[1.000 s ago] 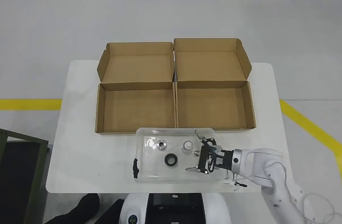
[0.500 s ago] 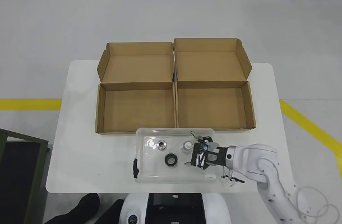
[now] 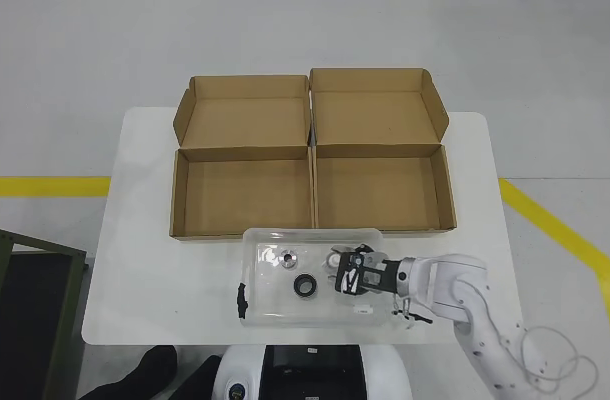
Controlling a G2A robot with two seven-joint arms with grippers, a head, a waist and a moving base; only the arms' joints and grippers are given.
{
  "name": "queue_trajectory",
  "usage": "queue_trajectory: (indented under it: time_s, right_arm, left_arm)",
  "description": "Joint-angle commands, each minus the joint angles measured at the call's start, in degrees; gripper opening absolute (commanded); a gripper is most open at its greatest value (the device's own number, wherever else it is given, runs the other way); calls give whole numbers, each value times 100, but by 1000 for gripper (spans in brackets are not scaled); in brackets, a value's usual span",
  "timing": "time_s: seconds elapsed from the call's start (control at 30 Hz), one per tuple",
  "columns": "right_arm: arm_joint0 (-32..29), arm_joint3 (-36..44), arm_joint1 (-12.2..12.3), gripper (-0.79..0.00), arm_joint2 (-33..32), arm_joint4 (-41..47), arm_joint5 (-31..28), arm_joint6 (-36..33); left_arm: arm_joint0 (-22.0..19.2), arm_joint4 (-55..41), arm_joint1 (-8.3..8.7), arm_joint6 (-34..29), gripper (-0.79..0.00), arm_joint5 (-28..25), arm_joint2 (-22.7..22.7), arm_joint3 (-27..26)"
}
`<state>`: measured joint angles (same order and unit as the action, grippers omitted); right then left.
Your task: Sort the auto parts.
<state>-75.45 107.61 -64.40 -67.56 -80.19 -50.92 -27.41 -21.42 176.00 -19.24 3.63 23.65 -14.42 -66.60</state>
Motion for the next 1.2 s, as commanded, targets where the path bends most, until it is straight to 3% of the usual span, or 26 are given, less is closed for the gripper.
queue_trajectory:
  time_s: [0.0, 0.13, 0.17, 0.53, 0.9, 1.17]
  right_arm:
    - [24, -32, 5, -511, 16, 30, 1, 49]
    - [67, -32, 16, -767, 49, 51, -5, 130]
    - [73, -20, 21, -785, 45, 66, -12, 146]
    - [-69, 500, 121, -785, -225, 641, -354, 297]
    - [-23, 1263, 161, -785, -281, 1030, -481, 1080]
    - [218, 1356, 101, -785, -76, 1245, -138, 2051]
  left_arm:
    - [0, 0, 0, 0, 0, 0, 0, 0]
    - [0, 0, 0, 0, 0, 0, 0, 0]
    - [0, 0, 0, 0, 0, 0, 0, 0]
    - [0, 0, 0, 0, 0, 0, 0, 0]
    - [0, 0, 0, 0, 0, 0, 0, 0]
    - [0, 0, 0, 0, 0, 0, 0, 0]
